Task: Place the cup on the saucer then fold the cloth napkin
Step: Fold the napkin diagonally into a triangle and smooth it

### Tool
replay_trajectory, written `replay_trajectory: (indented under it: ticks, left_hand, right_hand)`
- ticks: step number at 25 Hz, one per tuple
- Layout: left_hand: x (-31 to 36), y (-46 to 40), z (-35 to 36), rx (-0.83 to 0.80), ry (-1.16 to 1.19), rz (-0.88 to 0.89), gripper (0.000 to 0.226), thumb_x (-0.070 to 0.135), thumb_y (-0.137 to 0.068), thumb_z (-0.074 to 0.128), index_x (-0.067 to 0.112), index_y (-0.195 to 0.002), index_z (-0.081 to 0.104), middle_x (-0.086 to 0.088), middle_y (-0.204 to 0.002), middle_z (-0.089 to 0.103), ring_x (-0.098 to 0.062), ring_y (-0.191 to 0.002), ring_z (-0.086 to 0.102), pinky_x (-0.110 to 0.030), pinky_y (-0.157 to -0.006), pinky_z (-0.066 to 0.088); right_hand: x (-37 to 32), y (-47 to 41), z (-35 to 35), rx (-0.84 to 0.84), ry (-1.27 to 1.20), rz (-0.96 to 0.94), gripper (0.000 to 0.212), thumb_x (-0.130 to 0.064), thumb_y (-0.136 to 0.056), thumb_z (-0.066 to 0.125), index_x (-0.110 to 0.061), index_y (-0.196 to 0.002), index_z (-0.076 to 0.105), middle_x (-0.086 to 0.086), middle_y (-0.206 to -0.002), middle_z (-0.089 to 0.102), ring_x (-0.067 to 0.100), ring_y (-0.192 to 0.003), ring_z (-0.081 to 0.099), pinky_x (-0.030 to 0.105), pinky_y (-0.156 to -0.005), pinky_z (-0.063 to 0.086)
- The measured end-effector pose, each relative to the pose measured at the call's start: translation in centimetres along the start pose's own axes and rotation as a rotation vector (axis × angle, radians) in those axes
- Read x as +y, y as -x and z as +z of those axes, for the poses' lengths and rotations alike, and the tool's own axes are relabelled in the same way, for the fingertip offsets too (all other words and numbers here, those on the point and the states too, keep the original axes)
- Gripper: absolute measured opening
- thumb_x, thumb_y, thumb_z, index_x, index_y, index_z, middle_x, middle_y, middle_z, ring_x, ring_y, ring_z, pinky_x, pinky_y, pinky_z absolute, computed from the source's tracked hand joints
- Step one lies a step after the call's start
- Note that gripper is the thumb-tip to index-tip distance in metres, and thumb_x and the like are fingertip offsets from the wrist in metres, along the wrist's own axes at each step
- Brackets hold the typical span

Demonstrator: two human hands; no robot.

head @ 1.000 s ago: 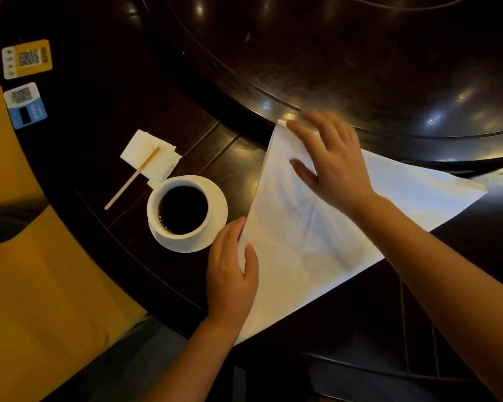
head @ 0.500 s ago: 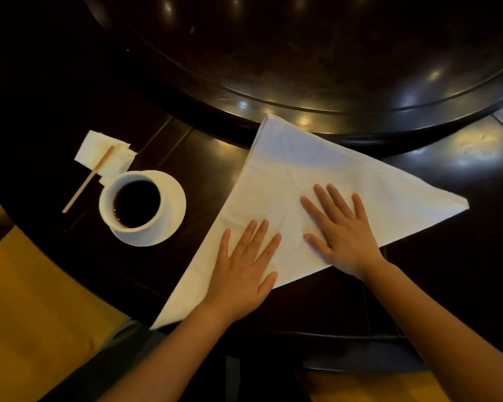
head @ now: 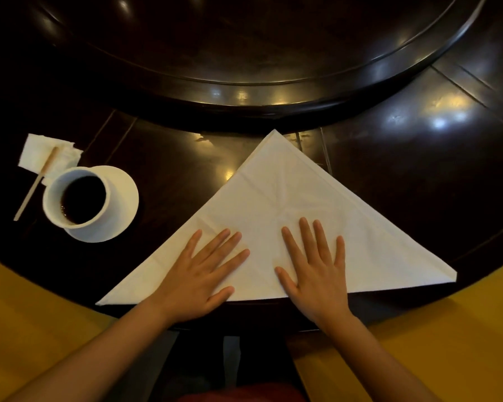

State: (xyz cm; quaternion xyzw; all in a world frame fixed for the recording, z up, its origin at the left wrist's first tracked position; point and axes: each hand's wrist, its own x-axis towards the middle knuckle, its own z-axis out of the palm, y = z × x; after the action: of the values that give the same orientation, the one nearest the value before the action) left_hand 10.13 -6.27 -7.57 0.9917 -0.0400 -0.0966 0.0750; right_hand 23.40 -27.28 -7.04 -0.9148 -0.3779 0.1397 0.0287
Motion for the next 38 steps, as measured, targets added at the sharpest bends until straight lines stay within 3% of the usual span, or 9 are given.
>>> replay_trajectory:
  ticks: [5, 10, 15, 20, 25, 29, 30, 34, 38]
  left_hand:
    - [2.8, -0.3, -0.5, 0.076, 0.100, -0.193, 0.061, 0.045, -0.092, 0.029, 0.024, -0.148, 0.017, -0.007, -0.156, 0.017, -0.022, -0.143, 0.010, -0.052, -0.110, 0.006]
    - [6.9, -6.2, -0.2, 0.108, 0.059, -0.414, 0.055, 0.039, -0.096, 0.014, 0.020, -0.148, 0.014, -0.008, -0.155, 0.019, -0.022, -0.143, 0.011, -0.054, -0.110, 0.010]
    - [6.4, -6.6, 0.4, 0.105, 0.002, -0.411, 0.069, 0.058, -0.088, 0.023, 0.028, -0.149, 0.011, -0.007, -0.157, 0.010, -0.025, -0.143, 0.006, -0.052, -0.110, 0.006]
    - [6.4, -6.7, 0.2, 0.100, -0.009, -0.410, 0.073, 0.061, -0.084, 0.025, 0.028, -0.148, 0.014, -0.009, -0.157, 0.013, -0.027, -0.143, 0.009, -0.053, -0.109, 0.003]
    - [6.4, -6.6, 0.1, 0.098, -0.024, -0.400, 0.073, 0.063, -0.085, 0.021, 0.027, -0.149, 0.014, -0.009, -0.157, 0.011, -0.028, -0.143, 0.008, -0.051, -0.110, 0.002]
    - [6.4, -6.7, 0.1, 0.110, -0.008, -0.405, 0.074, 0.063, -0.085, 0.020, 0.026, -0.149, 0.015, -0.009, -0.157, 0.011, -0.029, -0.143, 0.010, -0.054, -0.110, 0.006]
    - [6.4, -6.6, 0.1, 0.117, 0.000, -0.403, 0.074, 0.063, -0.085, 0.021, 0.025, -0.149, 0.015, -0.009, -0.157, 0.012, -0.029, -0.143, 0.010, -0.054, -0.110, 0.006]
    - [7.0, -7.0, 0.3, 0.150, 0.033, -0.481, 0.065, 0.050, -0.089, 0.025, 0.025, -0.148, 0.012, -0.009, -0.156, 0.015, -0.023, -0.143, 0.006, -0.055, -0.110, 0.008]
    - [7.5, -6.4, 0.1, 0.158, 0.086, -0.699, 0.060, 0.041, -0.092, 0.020, 0.023, -0.148, 0.011, -0.008, -0.157, 0.012, -0.023, -0.143, 0.009, -0.057, -0.109, 0.012]
  right_hand:
    - [-0.6, 0.2, 0.2, 0.031, -0.008, -0.003, 0.067, -0.061, -0.090, 0.019, -0.030, -0.148, 0.007, 0.004, -0.158, 0.001, 0.026, -0.144, -0.004, 0.057, -0.112, -0.001]
    - [-1.3, -2.6, 0.0, 0.070, -0.012, -0.023, 0.058, -0.044, -0.095, 0.019, -0.023, -0.148, 0.010, 0.004, -0.157, 0.007, 0.022, -0.144, -0.001, 0.054, -0.112, 0.004]
    - [2.5, -2.6, -0.5, 0.063, 0.015, -0.102, 0.057, -0.045, -0.095, 0.019, -0.027, -0.148, 0.006, 0.001, -0.157, 0.004, 0.019, -0.144, -0.003, 0.049, -0.114, 0.001]
    - [10.7, -2.4, -2.1, 0.026, 0.092, -0.095, 0.059, -0.051, -0.094, 0.014, -0.030, -0.148, -0.001, -0.001, -0.156, -0.002, 0.018, -0.144, -0.005, 0.046, -0.115, -0.001]
    - [16.5, -2.1, -3.5, 0.023, 0.143, -0.010, 0.064, -0.058, -0.091, 0.004, -0.026, -0.146, -0.002, 0.001, -0.156, 0.004, 0.017, -0.143, -0.004, 0.041, -0.114, -0.005]
    - [16.3, -2.1, -3.8, 0.108, 0.058, 0.405, 0.069, -0.057, -0.089, 0.005, -0.019, -0.146, -0.001, 0.003, -0.157, 0.000, 0.013, -0.141, -0.010, 0.048, -0.112, -0.011]
    - [14.4, -2.2, -3.9, 0.164, 0.026, 0.426, 0.069, -0.054, -0.090, 0.010, -0.016, -0.147, 0.004, 0.005, -0.157, 0.003, 0.016, -0.142, -0.007, 0.050, -0.111, -0.010]
    - [2.9, -2.9, -2.3, 0.170, -0.025, -0.101, 0.056, -0.037, -0.095, 0.024, -0.020, -0.147, 0.013, 0.006, -0.156, 0.009, 0.022, -0.143, 0.002, 0.051, -0.112, -0.002]
    - [-0.6, -4.1, -0.6, 0.087, -0.010, -0.129, 0.056, -0.037, -0.096, 0.023, -0.023, -0.148, 0.009, 0.004, -0.157, 0.007, 0.019, -0.143, -0.002, 0.048, -0.113, -0.001]
